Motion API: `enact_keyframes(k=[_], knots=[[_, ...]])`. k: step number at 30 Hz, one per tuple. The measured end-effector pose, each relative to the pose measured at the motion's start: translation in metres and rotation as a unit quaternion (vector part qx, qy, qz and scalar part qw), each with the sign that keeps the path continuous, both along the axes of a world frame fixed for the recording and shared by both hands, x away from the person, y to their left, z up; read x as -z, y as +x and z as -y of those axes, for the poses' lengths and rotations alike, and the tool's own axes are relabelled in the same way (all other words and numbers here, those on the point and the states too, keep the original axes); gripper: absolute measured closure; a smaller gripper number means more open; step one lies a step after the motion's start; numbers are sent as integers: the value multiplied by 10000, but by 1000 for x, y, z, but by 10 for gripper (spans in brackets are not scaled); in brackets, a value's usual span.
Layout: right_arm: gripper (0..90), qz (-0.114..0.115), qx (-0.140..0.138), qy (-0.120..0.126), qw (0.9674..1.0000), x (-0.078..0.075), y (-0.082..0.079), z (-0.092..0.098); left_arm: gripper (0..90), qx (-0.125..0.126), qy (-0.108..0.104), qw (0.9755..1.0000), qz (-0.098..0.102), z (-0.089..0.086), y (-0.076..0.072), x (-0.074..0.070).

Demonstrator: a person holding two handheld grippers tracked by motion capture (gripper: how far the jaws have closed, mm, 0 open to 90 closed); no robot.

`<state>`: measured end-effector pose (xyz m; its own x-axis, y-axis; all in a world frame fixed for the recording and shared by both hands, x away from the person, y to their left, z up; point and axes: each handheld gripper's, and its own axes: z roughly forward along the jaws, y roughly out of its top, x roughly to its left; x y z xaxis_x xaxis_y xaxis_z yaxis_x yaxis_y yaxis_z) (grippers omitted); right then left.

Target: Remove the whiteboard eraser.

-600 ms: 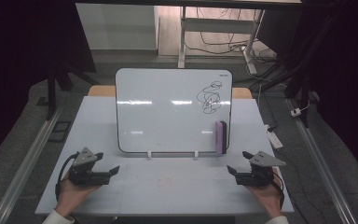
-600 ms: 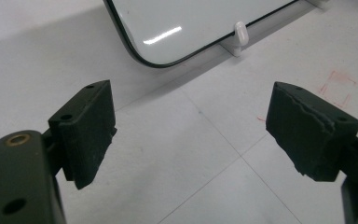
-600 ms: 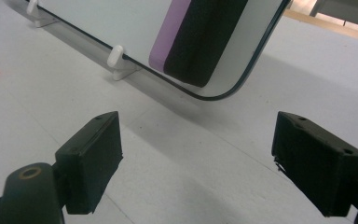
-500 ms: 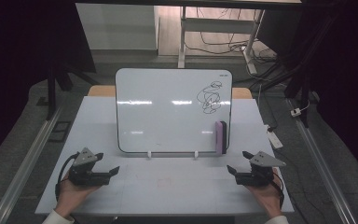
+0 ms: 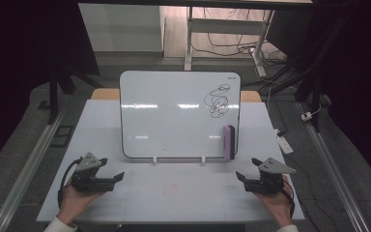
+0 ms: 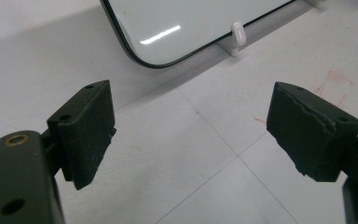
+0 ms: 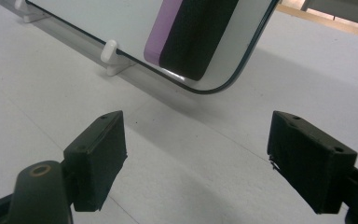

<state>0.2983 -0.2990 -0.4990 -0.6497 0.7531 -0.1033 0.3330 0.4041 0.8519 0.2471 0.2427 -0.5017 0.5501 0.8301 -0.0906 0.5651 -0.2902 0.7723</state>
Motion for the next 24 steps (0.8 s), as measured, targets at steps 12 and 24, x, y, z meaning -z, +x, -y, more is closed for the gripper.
enact_keyframes(k=[12, 24], knots=[[206, 114, -26, 76, 9999, -19, -2, -17, 159, 27, 9, 10000, 48, 0, -3, 0], [246, 183, 434, 15, 9989, -57, 13, -57, 159, 46, 33, 10000, 41, 1, -2, 0]])
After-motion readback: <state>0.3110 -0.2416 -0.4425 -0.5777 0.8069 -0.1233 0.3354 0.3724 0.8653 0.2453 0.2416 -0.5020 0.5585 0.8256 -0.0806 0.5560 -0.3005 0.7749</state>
